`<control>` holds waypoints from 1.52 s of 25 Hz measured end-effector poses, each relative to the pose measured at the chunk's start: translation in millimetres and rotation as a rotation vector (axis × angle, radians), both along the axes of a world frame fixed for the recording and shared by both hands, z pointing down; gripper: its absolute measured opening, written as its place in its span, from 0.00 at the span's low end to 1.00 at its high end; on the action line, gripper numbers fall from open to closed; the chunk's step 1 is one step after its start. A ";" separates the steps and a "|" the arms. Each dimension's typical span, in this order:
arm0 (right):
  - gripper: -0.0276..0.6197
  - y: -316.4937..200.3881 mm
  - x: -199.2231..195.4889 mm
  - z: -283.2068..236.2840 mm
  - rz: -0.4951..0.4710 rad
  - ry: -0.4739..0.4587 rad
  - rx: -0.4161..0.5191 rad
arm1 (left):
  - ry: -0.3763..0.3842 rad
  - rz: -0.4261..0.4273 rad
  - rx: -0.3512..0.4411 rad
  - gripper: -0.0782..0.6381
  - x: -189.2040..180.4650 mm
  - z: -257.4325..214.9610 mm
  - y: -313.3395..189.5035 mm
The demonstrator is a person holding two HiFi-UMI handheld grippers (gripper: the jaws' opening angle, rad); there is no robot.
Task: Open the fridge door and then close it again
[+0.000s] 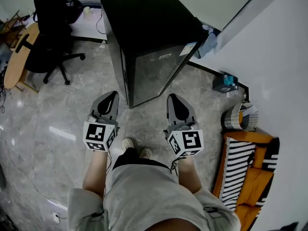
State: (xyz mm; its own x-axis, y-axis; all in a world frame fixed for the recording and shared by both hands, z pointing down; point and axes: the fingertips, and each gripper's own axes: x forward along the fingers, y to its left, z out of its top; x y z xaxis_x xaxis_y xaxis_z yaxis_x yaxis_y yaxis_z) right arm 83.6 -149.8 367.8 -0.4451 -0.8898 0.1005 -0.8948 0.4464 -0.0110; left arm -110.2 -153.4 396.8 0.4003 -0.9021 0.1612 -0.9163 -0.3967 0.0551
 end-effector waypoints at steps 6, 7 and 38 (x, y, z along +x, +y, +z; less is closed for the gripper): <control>0.08 14.6 1.5 -12.6 -0.022 -0.005 0.028 | -0.001 -0.020 0.080 0.13 3.9 -33.2 27.3; 0.08 17.4 1.9 -15.0 -0.027 -0.005 0.033 | 0.000 -0.024 0.091 0.13 4.4 -38.1 31.9; 0.08 83.5 9.6 -53.6 -0.134 0.006 0.117 | 0.001 -0.065 0.224 0.13 27.7 -89.7 118.0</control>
State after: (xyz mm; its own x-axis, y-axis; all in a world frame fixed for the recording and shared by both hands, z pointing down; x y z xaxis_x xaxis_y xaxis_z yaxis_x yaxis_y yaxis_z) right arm 93.2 -66.3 314.2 -0.5605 -0.8282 0.0023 -0.8269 0.5598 0.0530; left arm -82.5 -35.4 307.1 0.3403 -0.9392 -0.0462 -0.9403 -0.3394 -0.0267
